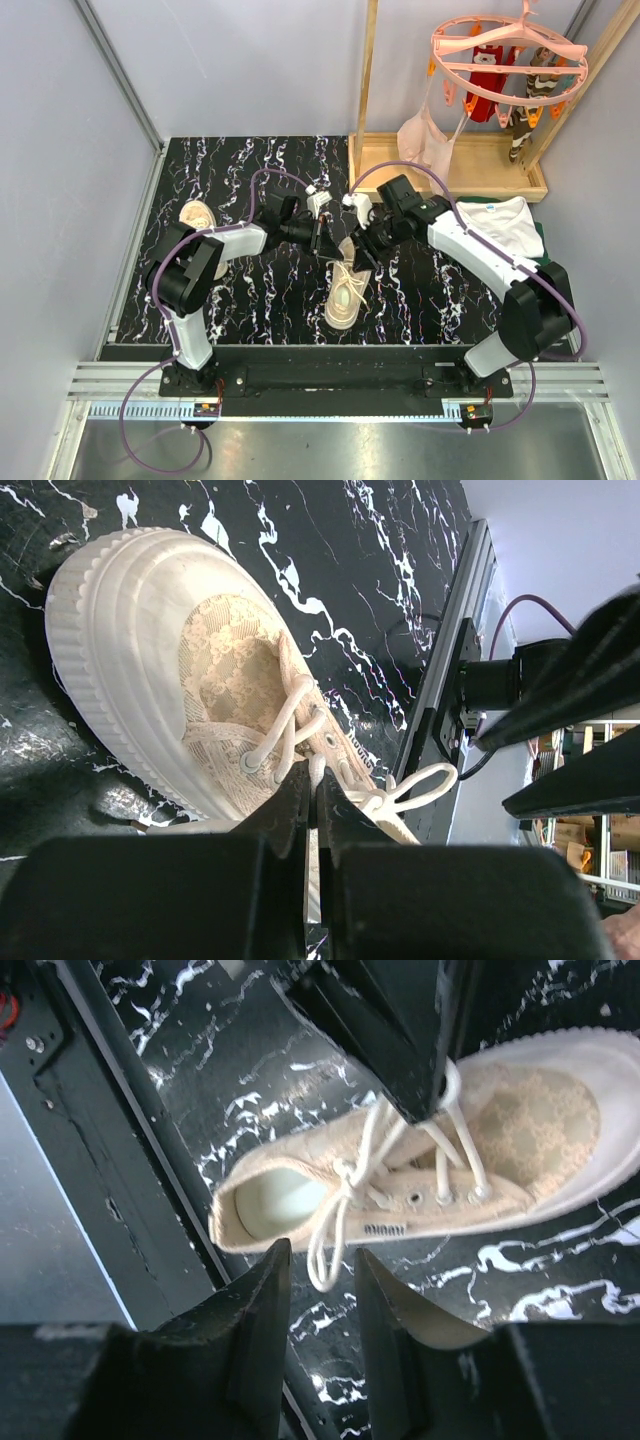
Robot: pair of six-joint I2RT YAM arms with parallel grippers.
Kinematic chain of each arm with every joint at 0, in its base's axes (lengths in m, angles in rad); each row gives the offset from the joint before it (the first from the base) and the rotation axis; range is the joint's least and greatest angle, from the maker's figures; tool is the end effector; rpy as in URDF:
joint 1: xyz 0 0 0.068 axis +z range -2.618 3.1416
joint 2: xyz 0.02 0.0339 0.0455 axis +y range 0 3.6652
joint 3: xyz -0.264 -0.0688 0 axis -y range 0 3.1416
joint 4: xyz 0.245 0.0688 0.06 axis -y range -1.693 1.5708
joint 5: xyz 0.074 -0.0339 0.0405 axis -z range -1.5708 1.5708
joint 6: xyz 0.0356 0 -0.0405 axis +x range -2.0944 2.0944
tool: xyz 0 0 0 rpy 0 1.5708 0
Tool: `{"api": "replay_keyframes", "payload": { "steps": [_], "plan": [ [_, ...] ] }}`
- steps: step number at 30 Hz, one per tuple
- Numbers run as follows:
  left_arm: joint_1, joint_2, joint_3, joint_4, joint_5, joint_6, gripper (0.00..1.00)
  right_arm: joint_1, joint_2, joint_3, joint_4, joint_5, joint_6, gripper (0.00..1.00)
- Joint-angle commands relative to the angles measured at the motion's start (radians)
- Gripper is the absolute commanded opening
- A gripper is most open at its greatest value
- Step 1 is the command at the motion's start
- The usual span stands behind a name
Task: Tie the shoes
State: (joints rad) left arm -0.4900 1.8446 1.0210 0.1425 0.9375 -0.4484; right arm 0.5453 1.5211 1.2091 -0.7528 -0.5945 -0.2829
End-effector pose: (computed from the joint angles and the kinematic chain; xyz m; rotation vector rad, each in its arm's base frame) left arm 0.3180 -0.2022 0.1689 0.6038 2.2912 -1.5368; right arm 0.2535 0.1771 0.2685 -1.2287 2.2863 0.8733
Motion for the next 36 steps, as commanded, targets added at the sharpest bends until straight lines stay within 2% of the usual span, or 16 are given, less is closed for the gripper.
{"api": "replay_keyframes", "payload": {
  "steps": [1, 10, 17, 25, 32, 34, 36],
  "plan": [
    [0.005, 0.005, 0.016, 0.066, -0.026, -0.003, 0.00, 0.056, 0.039, 0.073, -0.020, 0.033, 0.027, 0.39],
    [0.004, 0.005, 0.019, 0.062, -0.026, -0.001, 0.00, 0.168, 0.073, 0.038, -0.034, 0.208, 0.022, 0.39],
    [0.004, 0.010, 0.025, 0.060, -0.023, -0.004, 0.00, 0.177, 0.099, 0.035, -0.033, 0.242, 0.016, 0.38],
    [0.004, 0.018, 0.031, 0.060, -0.023, -0.004, 0.00, 0.180, 0.116, 0.029, -0.023, 0.249, 0.001, 0.30],
    [0.004, 0.018, 0.033, 0.055, -0.020, -0.003, 0.00, 0.182, 0.116, 0.014, -0.020, 0.294, -0.007, 0.30],
    [0.004, 0.019, 0.036, 0.057, -0.020, -0.001, 0.00, 0.182, 0.113, 0.010, -0.022, 0.295, -0.013, 0.27],
    [0.004, 0.022, 0.036, 0.057, -0.022, -0.004, 0.00, 0.183, 0.113, 0.006, -0.022, 0.297, -0.016, 0.20]
  ]
}}
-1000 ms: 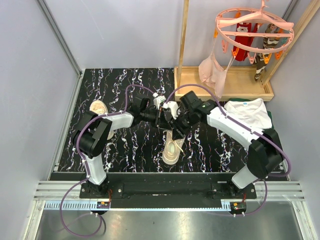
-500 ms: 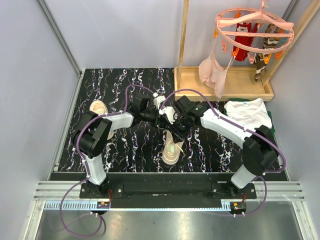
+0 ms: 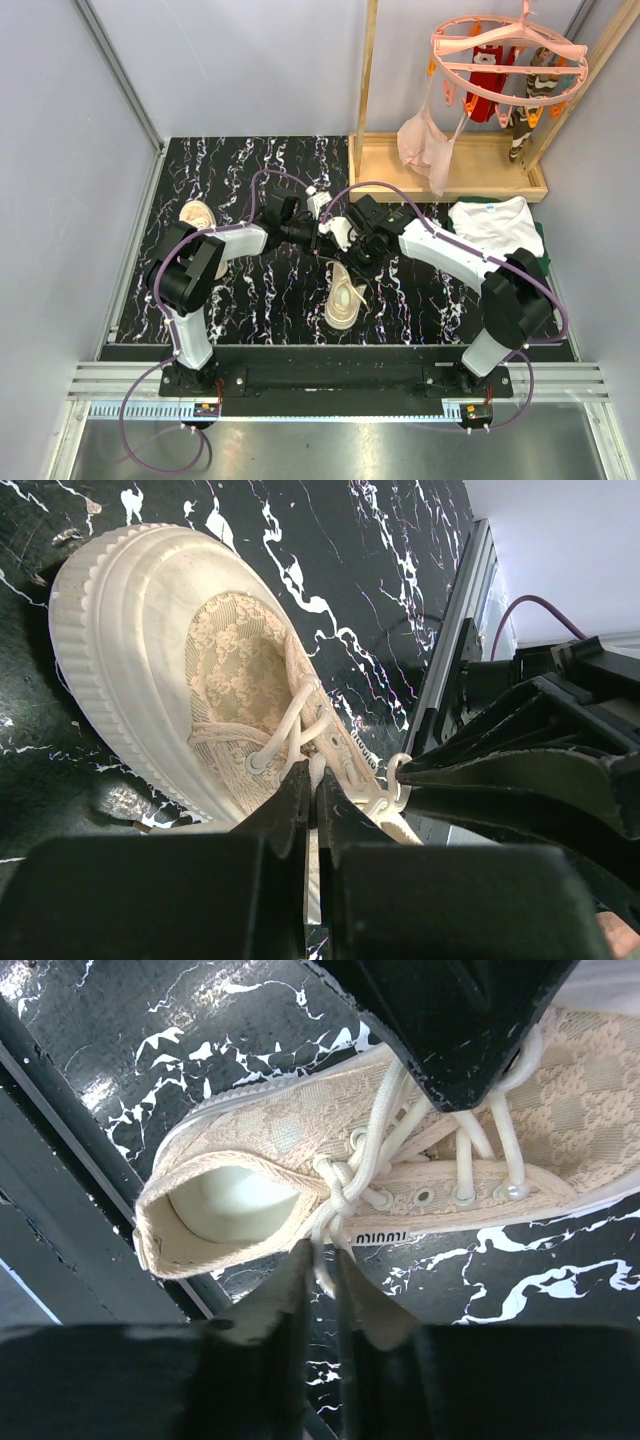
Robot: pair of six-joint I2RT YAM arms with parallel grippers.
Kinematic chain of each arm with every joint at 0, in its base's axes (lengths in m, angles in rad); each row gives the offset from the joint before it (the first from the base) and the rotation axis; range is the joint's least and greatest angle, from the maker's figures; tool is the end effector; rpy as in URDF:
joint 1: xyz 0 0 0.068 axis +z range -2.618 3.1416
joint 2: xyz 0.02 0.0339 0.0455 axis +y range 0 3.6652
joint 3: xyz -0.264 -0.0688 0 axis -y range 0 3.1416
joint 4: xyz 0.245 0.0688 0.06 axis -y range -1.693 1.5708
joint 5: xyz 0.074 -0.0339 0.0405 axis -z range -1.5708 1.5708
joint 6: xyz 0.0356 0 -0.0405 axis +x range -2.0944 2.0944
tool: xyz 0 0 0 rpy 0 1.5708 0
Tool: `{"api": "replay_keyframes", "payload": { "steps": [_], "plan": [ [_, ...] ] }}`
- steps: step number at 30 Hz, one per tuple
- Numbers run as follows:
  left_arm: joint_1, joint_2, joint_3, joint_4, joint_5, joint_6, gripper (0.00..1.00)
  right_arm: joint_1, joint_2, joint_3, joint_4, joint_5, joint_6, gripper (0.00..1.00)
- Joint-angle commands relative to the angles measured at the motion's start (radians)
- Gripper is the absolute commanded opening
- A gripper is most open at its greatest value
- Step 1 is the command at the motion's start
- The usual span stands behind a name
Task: Tie the shoes
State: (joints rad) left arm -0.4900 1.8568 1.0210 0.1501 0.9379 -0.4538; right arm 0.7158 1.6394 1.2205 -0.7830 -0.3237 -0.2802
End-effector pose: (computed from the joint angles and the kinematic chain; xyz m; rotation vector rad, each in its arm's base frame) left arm 0.3190 -0.2027 0.1651 0.5963 2.2996 -1.5401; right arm 0.2379 0.2219 0.2315 -1.4119 2.4184 0.5591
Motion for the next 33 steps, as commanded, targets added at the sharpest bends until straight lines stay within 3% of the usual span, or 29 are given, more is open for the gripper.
{"api": "replay_keyframes", "payload": {
  "steps": [1, 3, 33],
  "plan": [
    [0.004, 0.009, 0.036, 0.049, -0.022, 0.001, 0.00, 0.014, -0.007, -0.007, 0.008, 0.026, -0.020, 0.09],
    [0.004, 0.007, 0.036, 0.046, -0.022, 0.003, 0.00, 0.014, -0.018, -0.009, 0.008, 0.029, -0.024, 0.00],
    [0.064, -0.002, 0.039, 0.005, -0.051, 0.043, 0.00, 0.014, -0.165, -0.156, -0.059, 0.011, -0.048, 0.00]
  ]
}}
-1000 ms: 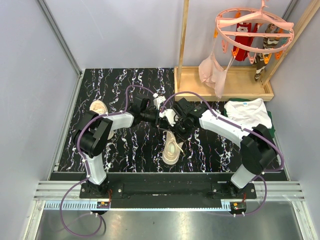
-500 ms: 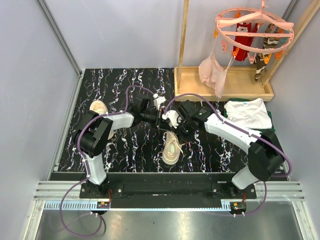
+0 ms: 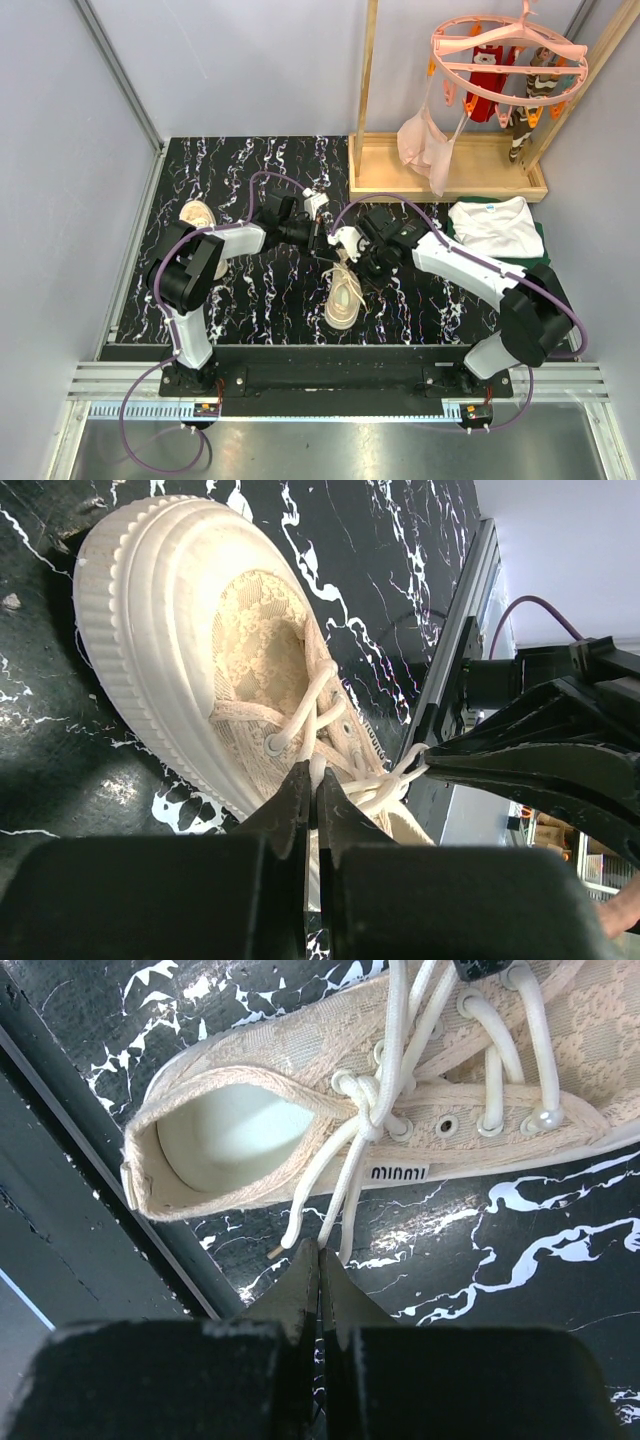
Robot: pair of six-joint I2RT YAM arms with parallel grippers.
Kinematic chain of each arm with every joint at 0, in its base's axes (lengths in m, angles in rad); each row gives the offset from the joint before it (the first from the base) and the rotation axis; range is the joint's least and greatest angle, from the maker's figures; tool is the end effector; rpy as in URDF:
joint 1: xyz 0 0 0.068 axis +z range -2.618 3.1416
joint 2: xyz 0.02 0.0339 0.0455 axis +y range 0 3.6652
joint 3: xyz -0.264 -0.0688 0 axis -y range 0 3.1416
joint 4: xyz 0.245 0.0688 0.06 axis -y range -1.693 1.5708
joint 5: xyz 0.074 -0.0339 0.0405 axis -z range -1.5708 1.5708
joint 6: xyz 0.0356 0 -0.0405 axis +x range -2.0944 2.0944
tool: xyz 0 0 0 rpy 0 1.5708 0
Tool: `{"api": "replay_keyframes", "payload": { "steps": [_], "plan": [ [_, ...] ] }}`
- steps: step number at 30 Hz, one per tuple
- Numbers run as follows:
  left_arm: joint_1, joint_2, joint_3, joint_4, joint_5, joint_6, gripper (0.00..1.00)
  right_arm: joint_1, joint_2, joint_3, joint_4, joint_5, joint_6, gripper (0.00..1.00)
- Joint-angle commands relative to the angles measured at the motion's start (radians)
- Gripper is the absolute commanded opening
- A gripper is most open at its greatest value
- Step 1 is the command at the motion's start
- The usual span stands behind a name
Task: Tie the shoes
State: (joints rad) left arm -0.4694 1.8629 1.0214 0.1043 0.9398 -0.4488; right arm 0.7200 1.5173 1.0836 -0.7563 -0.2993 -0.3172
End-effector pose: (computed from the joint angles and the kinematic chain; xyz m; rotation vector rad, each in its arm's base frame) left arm 0.3209 -0.1950 0.1598 0.5538 2.3497 -1.5344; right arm 0.2138 0.2015 0.2283 -1.4498 2.3772 0.5185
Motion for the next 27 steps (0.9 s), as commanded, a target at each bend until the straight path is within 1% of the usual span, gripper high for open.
{"api": "replay_keyframes", "payload": {
  "steps": [1, 10, 15, 18, 20, 21, 24, 25, 27],
  "plan": [
    [0.043, -0.008, 0.039, 0.051, -0.055, 0.039, 0.00, 0.010, -0.046, -0.024, -0.086, -0.015, -0.011, 0.00],
    [0.063, -0.008, 0.039, 0.051, -0.058, 0.039, 0.00, 0.010, -0.078, -0.073, -0.100, 0.009, -0.036, 0.00],
    [0.061, -0.010, 0.037, 0.054, -0.050, 0.033, 0.00, 0.010, -0.057, -0.065, -0.095, 0.009, -0.043, 0.00],
    [0.058, -0.016, 0.029, 0.075, -0.027, 0.012, 0.00, 0.010, -0.040, -0.030, -0.097, -0.003, -0.040, 0.01],
    [0.052, -0.022, 0.023, 0.086, -0.010, 0.010, 0.00, 0.003, -0.039, 0.007, -0.092, -0.014, -0.039, 0.14],
    [0.048, -0.025, 0.022, 0.087, -0.006, 0.012, 0.00, -0.004, -0.036, 0.021, -0.090, -0.027, -0.033, 0.26],
    [0.040, -0.028, 0.016, 0.101, 0.005, 0.002, 0.00, -0.043, -0.020, 0.084, -0.094, -0.082, -0.020, 0.48],
    [0.035, -0.027, 0.011, 0.107, 0.008, -0.004, 0.00, -0.054, -0.006, 0.111, -0.098, -0.099, -0.019, 0.57],
    [0.031, -0.028, 0.009, 0.110, 0.010, -0.005, 0.00, -0.082, 0.012, 0.145, -0.117, -0.133, -0.022, 0.62]
  ]
}}
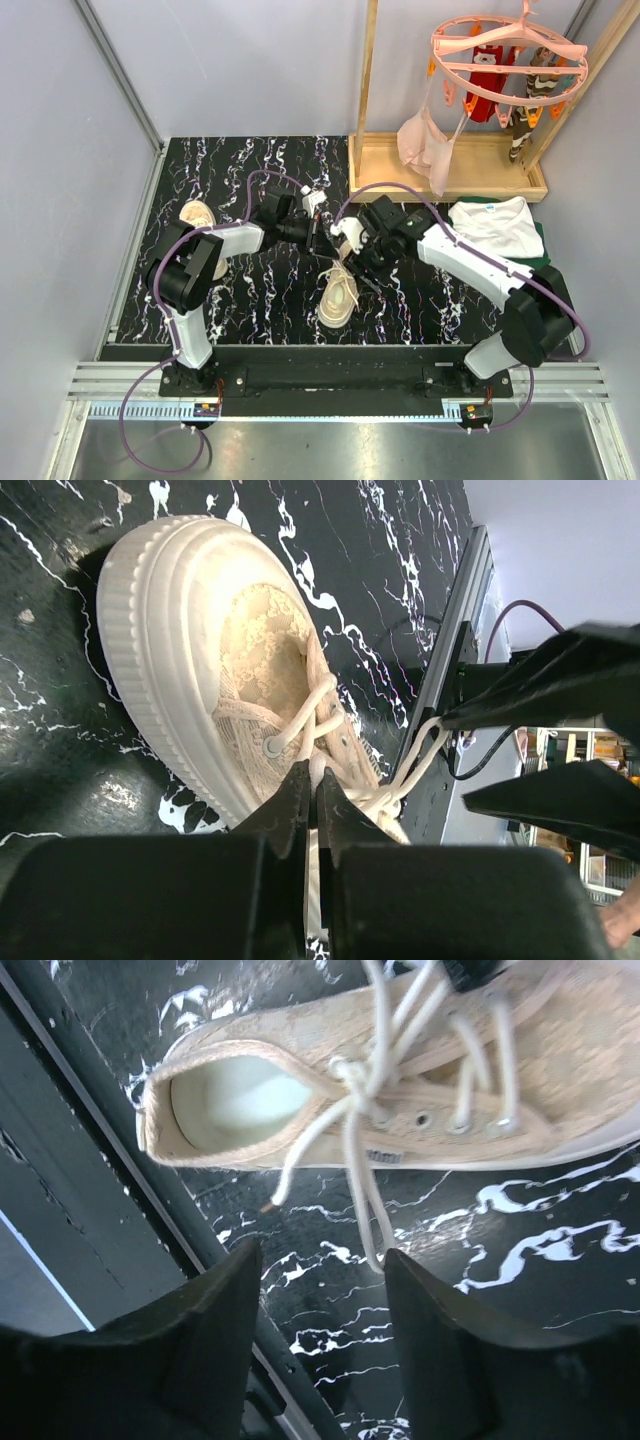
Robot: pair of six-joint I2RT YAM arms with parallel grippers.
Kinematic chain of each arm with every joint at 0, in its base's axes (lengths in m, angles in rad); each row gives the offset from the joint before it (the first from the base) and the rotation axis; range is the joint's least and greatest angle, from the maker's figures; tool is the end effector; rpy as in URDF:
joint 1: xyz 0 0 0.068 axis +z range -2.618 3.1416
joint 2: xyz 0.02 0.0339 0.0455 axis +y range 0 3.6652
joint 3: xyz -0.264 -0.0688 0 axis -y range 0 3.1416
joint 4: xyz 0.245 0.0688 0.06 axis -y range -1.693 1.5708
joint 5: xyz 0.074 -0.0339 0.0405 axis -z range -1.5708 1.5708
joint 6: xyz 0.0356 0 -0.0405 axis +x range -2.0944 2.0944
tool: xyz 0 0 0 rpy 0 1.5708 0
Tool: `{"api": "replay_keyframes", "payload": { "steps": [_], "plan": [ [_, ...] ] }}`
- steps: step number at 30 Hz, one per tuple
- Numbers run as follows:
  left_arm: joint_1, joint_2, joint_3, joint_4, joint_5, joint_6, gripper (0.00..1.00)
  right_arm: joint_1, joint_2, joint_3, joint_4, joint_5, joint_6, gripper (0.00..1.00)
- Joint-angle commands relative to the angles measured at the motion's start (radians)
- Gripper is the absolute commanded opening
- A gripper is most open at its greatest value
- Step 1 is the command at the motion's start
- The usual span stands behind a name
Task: Tie the shoes
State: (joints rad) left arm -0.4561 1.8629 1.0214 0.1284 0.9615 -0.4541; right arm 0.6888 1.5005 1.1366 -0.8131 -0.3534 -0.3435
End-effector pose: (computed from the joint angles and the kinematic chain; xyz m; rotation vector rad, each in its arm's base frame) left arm 0.3242 -0.1916 0.1619 0.5559 2.3209 -1.5541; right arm 0.2184 0.1957 0.2465 -1.4466 2.3502 0.5797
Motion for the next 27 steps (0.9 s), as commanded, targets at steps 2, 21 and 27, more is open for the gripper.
{"api": "replay_keyframes", "payload": {
  "steps": [2, 21, 27],
  "plan": [
    [0.016, -0.027, 0.008, 0.094, -0.012, -0.004, 0.00, -0.058, 0.052, 0.103, -0.064, -0.090, -0.002, 0.64],
    [0.013, -0.008, 0.009, 0.122, -0.007, -0.028, 0.00, -0.058, 0.099, 0.225, -0.070, -0.263, -0.006, 0.47],
    [0.011, -0.004, 0.009, 0.131, -0.009, -0.037, 0.00, -0.066, 0.127, 0.239, -0.057, -0.176, 0.029, 0.60]
  ]
}}
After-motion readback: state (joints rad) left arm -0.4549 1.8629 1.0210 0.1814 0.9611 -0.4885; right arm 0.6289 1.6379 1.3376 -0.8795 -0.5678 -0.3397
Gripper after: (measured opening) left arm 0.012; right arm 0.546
